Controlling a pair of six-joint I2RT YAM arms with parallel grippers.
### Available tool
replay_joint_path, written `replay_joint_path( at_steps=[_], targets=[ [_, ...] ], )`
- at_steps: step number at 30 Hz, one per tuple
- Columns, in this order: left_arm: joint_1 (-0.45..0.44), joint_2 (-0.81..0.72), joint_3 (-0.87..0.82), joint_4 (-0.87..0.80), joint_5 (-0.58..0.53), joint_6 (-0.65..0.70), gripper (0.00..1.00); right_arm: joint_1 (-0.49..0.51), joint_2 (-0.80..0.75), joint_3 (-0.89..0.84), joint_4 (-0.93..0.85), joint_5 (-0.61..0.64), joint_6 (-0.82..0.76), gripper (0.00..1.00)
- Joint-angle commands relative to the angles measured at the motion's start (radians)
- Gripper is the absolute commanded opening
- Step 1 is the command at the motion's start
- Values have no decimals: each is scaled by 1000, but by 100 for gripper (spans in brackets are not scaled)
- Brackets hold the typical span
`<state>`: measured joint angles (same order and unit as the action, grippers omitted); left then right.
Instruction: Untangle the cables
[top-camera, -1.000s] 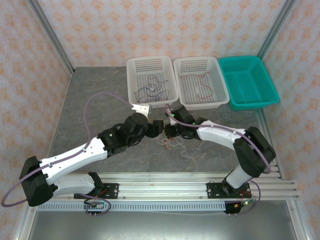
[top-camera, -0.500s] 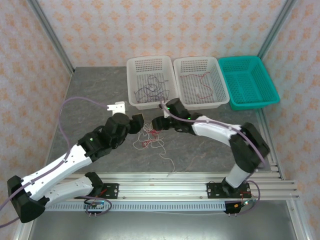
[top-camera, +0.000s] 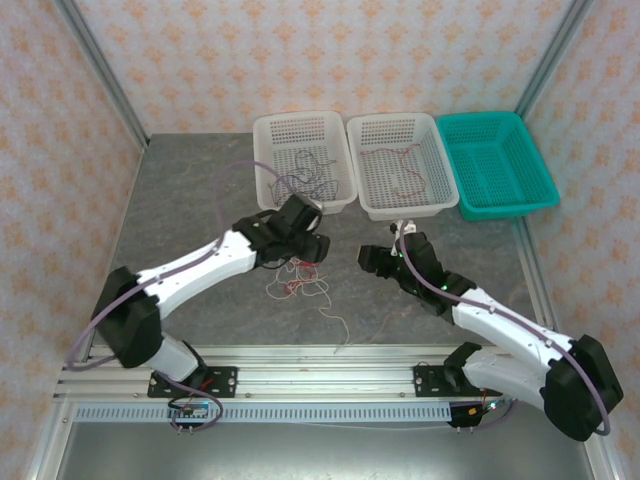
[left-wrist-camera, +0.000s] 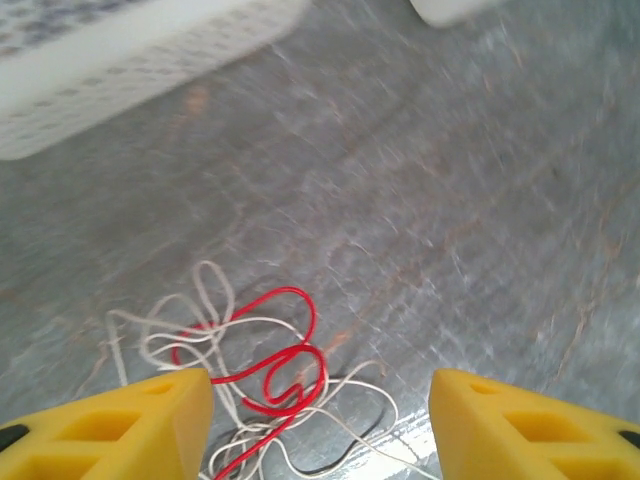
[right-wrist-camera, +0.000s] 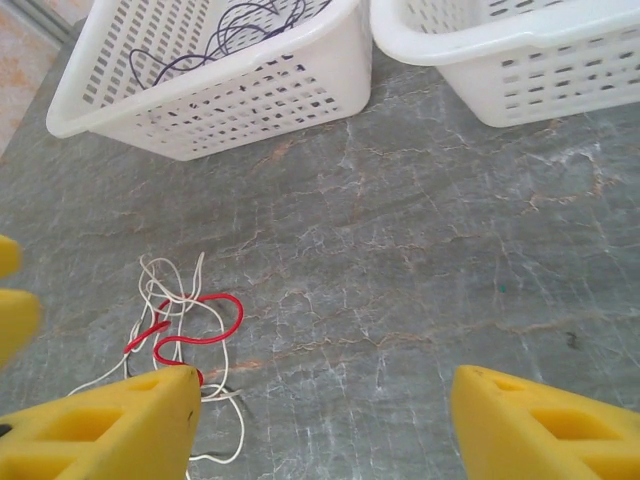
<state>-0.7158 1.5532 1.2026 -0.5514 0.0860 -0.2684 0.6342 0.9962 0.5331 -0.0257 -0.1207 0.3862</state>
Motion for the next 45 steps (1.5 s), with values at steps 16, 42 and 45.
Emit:
replay_joint_path(
  at_steps=[16,42,45],
  targets=[
    [-2,241,125,-157,-11,265,43,5,18,1,18,59,65,68],
    [1,1,151,-55,261,54,0,145,343,-15,761,-147,-497,89],
    [1,-27,146,-29,306,12,0,146,474,29,869,-124,-530,82]
  ],
)
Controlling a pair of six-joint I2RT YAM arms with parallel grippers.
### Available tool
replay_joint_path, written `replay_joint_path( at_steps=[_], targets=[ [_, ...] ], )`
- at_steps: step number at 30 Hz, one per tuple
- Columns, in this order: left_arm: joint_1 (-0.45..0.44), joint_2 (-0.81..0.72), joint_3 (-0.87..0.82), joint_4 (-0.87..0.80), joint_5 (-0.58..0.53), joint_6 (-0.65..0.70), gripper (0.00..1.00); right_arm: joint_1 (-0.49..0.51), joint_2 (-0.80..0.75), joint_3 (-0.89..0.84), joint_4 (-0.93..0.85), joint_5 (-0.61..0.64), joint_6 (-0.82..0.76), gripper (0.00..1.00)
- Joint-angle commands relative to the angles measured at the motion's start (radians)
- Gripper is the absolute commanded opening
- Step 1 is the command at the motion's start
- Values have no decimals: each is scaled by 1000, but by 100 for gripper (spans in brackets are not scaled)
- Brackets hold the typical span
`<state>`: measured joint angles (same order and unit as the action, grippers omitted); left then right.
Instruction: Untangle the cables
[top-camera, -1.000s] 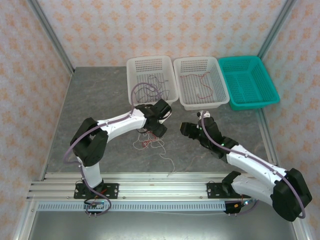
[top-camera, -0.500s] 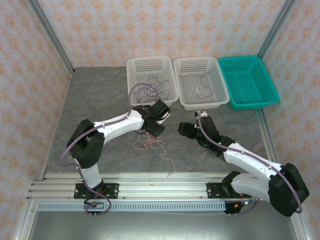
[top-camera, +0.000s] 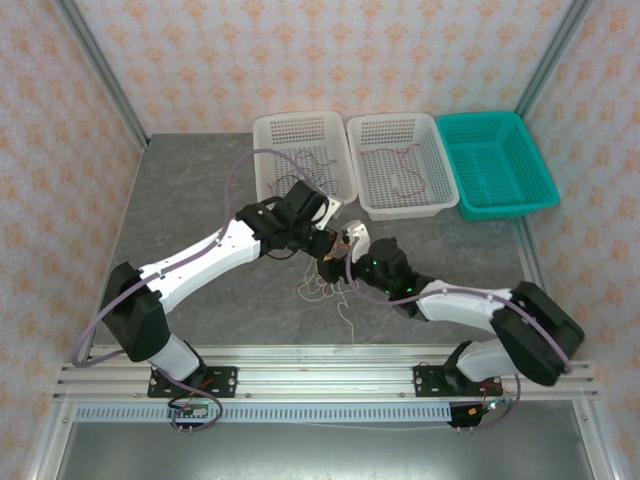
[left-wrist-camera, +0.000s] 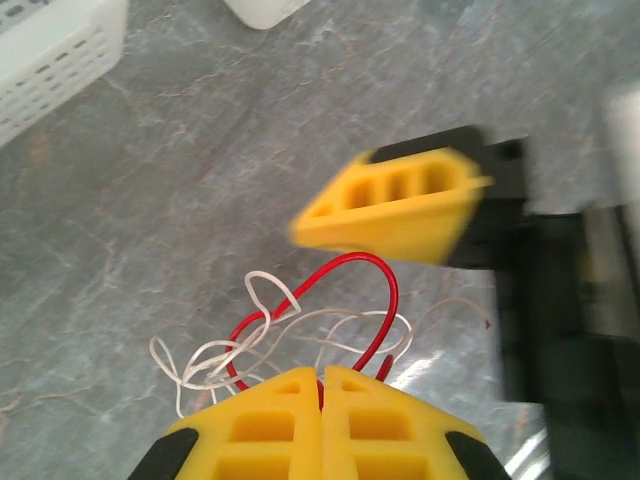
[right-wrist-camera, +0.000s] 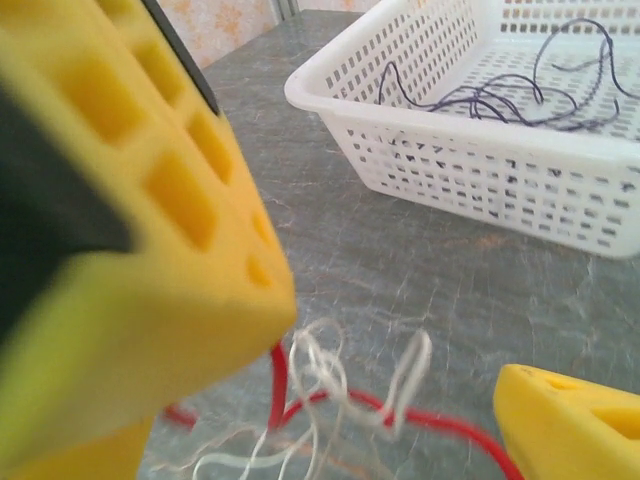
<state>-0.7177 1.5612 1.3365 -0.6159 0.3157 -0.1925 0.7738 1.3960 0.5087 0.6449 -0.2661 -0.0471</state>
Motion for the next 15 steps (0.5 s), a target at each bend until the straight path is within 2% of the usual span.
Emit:
replay_joint_path(
  at_steps=[1,3,4,5,6,8,11,15],
  targets=[
    [3,-45,12,39,83,-75,0,5,112,73,202,41,-102,74],
    [7,-78,12,45,92,-92,0,6,196,109,203,124,-94,45],
    [11,-93,12,47,92,-101,0,5,230,116,208,162,-89,34],
    [21,-118,10,50,97,-113,0,5,264,115,224,190,-82,24],
    [36,-144,8,55,100,-128,0,5,294,106,242,206,-69,19],
    [71,-200,-9,82,126,-164,0,4,338,85,270,225,-33,19],
    [151,-296,-43,139,169,-230,0,-5,383,57,271,278,50,27],
    [243,-388,-60,167,197,-288,0,-37,419,12,301,286,144,29]
  ],
)
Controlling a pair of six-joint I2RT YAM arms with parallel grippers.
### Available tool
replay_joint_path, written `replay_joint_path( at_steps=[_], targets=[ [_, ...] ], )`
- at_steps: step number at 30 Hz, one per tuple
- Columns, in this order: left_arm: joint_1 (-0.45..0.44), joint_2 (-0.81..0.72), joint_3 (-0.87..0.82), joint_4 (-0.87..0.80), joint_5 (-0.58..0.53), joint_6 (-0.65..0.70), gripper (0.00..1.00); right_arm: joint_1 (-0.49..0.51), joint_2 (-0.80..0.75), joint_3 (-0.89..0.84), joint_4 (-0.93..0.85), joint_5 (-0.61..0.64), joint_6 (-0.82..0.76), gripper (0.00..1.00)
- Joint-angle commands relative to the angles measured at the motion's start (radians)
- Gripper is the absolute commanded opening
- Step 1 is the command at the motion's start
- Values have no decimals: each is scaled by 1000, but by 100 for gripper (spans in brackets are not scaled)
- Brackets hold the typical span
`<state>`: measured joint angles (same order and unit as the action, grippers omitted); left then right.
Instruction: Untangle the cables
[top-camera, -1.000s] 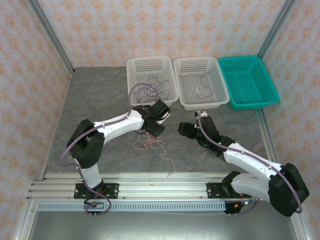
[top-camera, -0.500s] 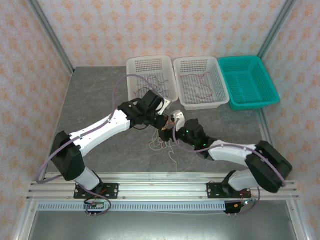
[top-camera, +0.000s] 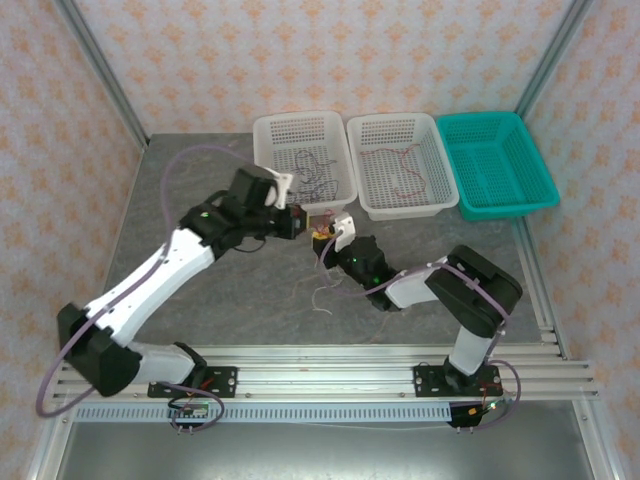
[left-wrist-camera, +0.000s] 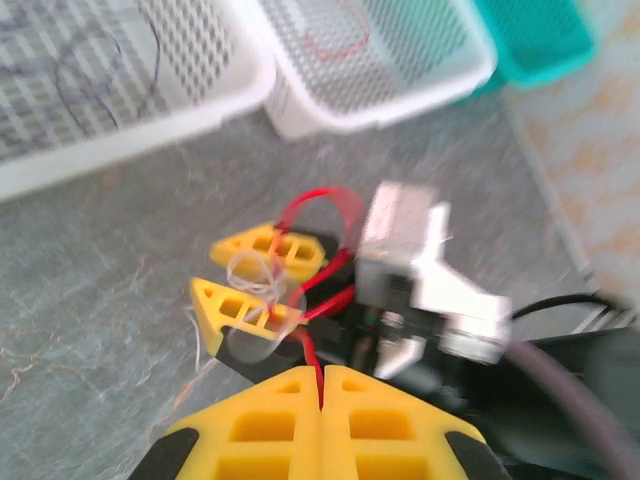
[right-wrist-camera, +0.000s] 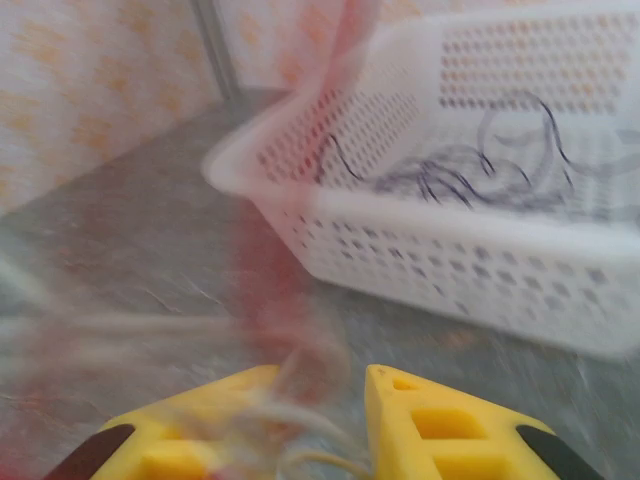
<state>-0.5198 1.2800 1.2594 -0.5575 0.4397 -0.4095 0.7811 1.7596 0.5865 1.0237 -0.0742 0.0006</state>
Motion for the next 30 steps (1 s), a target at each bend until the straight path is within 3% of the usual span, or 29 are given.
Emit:
replay_joint_path(
  at_steps=[1,6,10,14,17,22,23,26,30],
  targets=[
    [58,-119,16,105,72,-73,0,-48,58,-73,-71,87,103,29],
    [91,-150,-5,81,56,-82,0,-58,39,-82,-83,37,102,11],
    [148,-197,-27,54,30,-85,0,-90,34,-113,-70,83,186,7],
    [273,-253,-38,-6,10,-84,0,-163,28,-188,16,85,301,7],
    [345,-269,-78,15,69,-117,0,-176,-14,-182,-47,66,276,12],
    [340,-254,-183,189,226,-202,0,-176,-53,-143,-157,-37,234,23],
    [332,-254,-195,204,232,-201,0,-176,-65,-154,-137,-51,235,27],
    [304,-251,-206,196,229,-172,0,-175,-155,-175,-147,-125,212,56],
    [273,-239,-216,191,224,-148,0,-172,-363,-179,-337,-196,96,68]
  ],
)
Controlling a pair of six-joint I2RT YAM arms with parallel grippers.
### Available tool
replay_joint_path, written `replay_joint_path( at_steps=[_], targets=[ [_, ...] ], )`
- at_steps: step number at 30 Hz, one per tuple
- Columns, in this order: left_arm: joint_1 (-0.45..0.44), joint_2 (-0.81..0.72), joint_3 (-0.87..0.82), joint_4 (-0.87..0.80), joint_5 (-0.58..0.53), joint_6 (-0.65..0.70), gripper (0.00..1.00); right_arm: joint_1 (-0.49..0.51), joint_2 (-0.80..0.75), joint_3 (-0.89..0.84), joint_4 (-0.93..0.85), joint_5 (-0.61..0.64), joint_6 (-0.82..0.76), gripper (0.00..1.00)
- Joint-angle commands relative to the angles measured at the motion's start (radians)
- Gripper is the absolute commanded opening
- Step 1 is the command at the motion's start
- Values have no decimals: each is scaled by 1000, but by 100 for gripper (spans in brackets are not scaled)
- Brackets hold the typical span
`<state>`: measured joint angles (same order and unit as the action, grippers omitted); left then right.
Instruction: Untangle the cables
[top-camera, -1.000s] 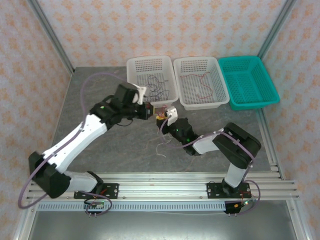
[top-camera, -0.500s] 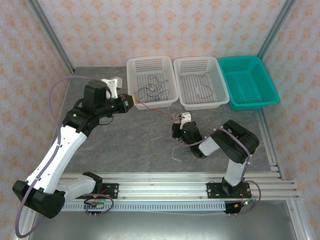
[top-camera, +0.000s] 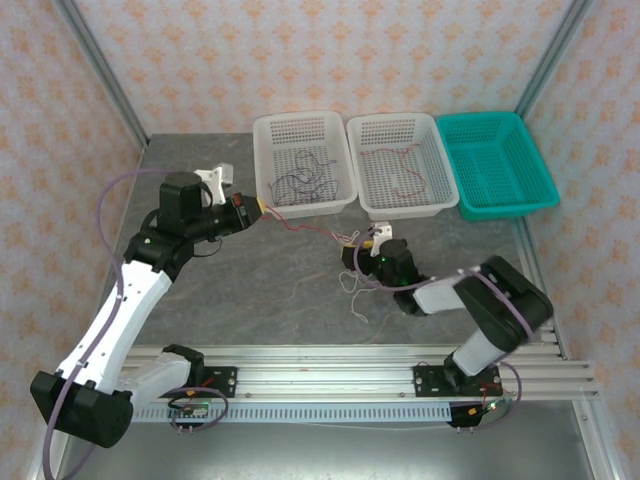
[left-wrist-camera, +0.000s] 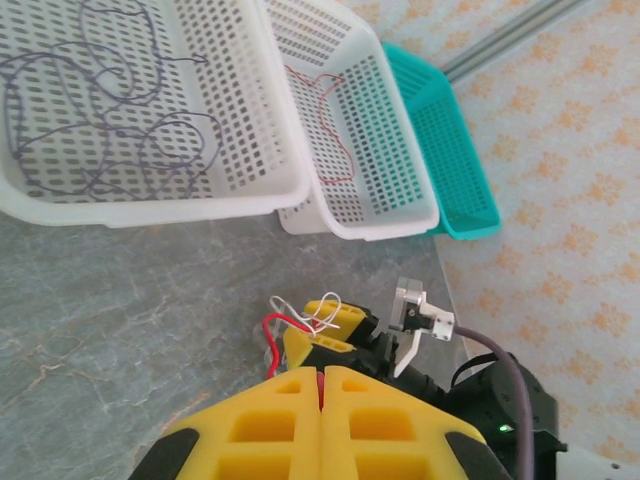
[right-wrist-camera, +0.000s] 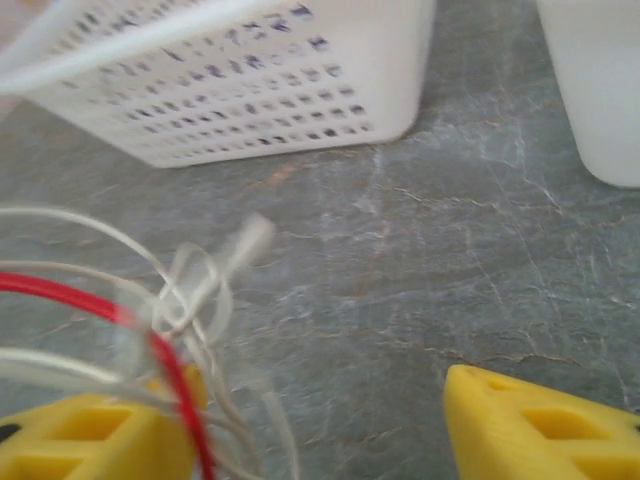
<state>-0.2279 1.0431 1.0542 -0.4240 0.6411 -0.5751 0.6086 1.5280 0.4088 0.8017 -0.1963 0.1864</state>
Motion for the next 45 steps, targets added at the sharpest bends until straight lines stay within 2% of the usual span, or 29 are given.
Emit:
replay_joint_path(
  at_steps=[1,5,7,9,14,17,19,22,24,26,31,33,35,42,45],
  targets=[
    [-25,3,-12,57,18,24,0,-1,-185,-4,-160,-77,-124,70],
    [-52,24,-20,80,7,31,0,-1,-411,3,-302,-106,-228,83],
    [-70,39,-17,93,9,34,0,1,-444,69,-406,-164,-269,83],
    [-90,50,-8,102,8,35,0,11,-420,145,-493,-250,-319,83],
    [-128,55,13,105,-7,34,0,97,-237,227,-412,-295,-436,83],
    [-145,45,17,110,-11,29,0,128,-85,303,-363,-230,-478,81],
    [-156,38,20,117,-16,26,0,128,22,334,-272,-101,-480,77],
    [-161,26,35,113,-23,24,0,131,160,385,-180,157,-474,70],
    [-163,14,55,89,-37,35,0,131,223,409,-162,263,-471,60],
    [-163,-2,70,64,-52,63,0,131,260,410,-152,311,-465,52],
    [-163,-47,93,6,-98,98,0,129,291,380,-201,297,-435,43],
    [-163,-72,101,-18,-156,98,0,129,276,378,-274,318,-395,33],
    [-162,-99,124,-69,-260,92,0,129,250,351,-300,318,-366,30],
    [-114,-159,198,-273,-603,171,0,114,201,225,-280,368,-267,34],
    [-42,-190,201,-320,-671,176,0,96,171,178,-283,402,-217,35]
  ],
)
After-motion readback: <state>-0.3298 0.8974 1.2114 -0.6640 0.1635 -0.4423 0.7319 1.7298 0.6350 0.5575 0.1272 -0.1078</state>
